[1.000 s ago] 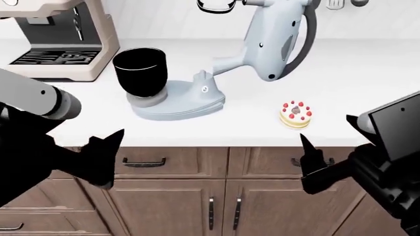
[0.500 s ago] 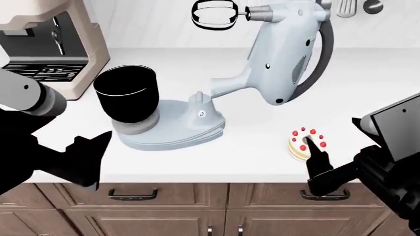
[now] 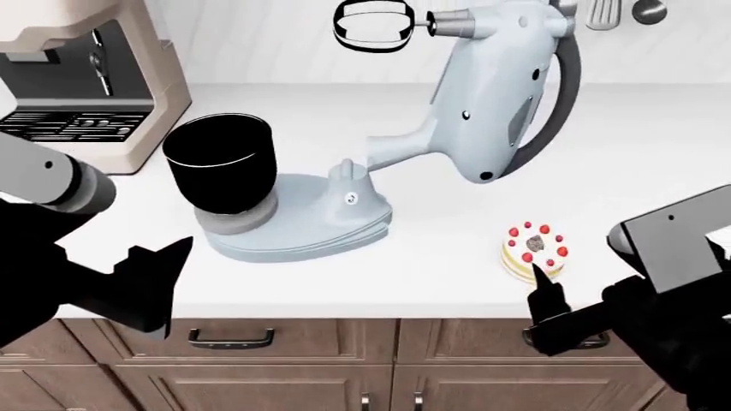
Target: Place the cake in the stand mixer bowl.
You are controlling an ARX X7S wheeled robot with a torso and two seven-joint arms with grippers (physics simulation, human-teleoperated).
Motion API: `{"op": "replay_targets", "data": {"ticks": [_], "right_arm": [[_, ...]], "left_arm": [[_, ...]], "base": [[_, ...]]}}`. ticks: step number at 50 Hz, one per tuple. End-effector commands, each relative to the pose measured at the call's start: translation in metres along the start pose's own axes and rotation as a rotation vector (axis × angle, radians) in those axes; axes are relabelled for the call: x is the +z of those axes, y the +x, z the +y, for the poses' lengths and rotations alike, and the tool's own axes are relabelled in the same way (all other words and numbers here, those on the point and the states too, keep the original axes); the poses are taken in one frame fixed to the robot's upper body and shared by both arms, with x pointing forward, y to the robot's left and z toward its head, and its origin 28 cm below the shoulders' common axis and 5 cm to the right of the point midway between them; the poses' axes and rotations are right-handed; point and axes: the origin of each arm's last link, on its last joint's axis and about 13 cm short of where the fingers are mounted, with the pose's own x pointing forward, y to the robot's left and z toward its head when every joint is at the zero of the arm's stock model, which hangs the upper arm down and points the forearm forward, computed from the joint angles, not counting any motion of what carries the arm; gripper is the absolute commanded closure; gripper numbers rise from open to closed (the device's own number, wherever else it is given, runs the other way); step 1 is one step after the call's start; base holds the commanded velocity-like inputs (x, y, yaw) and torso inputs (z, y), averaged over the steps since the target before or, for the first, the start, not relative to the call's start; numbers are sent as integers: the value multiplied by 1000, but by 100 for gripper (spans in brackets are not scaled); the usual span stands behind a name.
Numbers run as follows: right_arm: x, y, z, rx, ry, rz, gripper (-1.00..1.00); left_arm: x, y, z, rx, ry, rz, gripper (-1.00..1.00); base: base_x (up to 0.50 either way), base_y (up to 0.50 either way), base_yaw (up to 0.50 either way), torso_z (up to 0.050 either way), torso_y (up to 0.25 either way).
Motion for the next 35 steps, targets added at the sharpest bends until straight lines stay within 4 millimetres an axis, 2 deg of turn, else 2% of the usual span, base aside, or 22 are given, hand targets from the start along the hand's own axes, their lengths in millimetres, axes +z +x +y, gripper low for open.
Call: {"op": "replay_targets", "data": {"ticks": [1,14,35], "right_arm": [[-14,15,-1,-9,32,45,-100],[-26,33,0,1,58,78,-100],[-30,55,-1,5,90,79,-100]], "left_arm": [[-2,-1,1,-2,-2,0,-100],[-5,0,2,-8,-1,0,-100],[-10,1,2,-14,-3,10,-100]], "base": [[0,0,0,0,0],[0,0,0,0,0],[0,0,0,0,0]]}}
